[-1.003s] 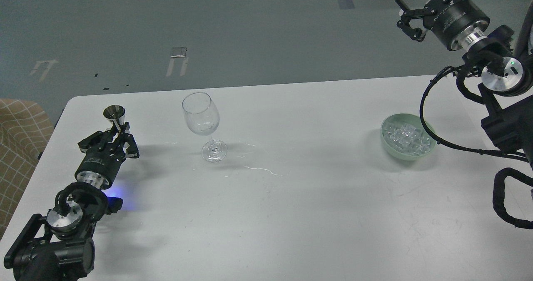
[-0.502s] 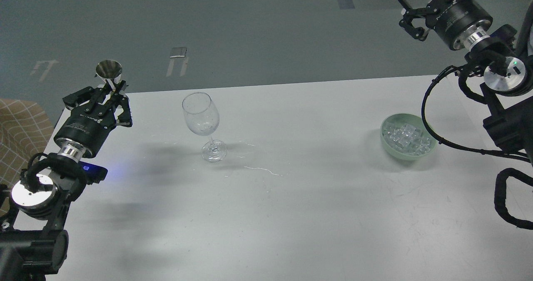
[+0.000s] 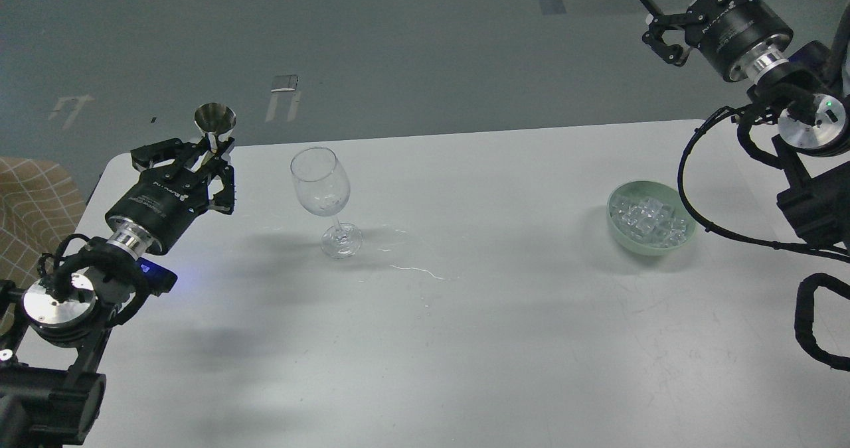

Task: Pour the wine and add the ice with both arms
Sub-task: 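Lift the jigger with the left gripper toward the wine glass, then tilt the jigger over the wine glass to pour with left gripper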

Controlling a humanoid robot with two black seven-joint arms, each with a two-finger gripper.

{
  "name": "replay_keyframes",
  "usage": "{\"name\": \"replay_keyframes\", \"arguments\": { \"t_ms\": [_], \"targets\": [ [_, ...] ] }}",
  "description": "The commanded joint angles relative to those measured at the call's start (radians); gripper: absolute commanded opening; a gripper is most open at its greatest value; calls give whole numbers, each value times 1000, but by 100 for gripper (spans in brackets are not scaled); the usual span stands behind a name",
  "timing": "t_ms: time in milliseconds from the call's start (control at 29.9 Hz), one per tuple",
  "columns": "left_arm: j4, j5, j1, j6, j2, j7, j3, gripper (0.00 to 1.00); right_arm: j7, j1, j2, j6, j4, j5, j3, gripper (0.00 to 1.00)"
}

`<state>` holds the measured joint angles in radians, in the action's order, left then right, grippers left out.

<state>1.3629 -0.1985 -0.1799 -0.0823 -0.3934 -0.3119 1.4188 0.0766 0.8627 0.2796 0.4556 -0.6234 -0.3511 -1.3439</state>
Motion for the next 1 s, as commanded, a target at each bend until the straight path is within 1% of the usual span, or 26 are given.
{"name": "replay_keyframes", "arguments": {
  "t_ms": [0, 100, 268, 535, 736, 970],
  "targets": [
    [2, 1, -21, 19, 1, -4, -26, 0, 0, -5, 33, 3, -9, 3, 2, 100],
    [4, 2, -46, 22, 5, -1, -81, 0, 0, -14, 50, 6, -10, 4, -1, 100],
    [5, 45, -49, 26, 28, -1, -101, 0, 0, -36, 55, 8, -22, 6, -8, 100],
    [4, 83, -73, 29, 24, 4, -138, 0, -5, -51, 55, 8, -36, 6, -11, 100],
    [4, 227, -90, 18, 21, -1, -133, 0, -5, -51, 56, 8, -35, 6, -11, 100],
    [4, 255, -90, 16, 15, 1, -136, 0, -5, -53, 56, 8, -36, 6, -12, 100]
  ]
}}
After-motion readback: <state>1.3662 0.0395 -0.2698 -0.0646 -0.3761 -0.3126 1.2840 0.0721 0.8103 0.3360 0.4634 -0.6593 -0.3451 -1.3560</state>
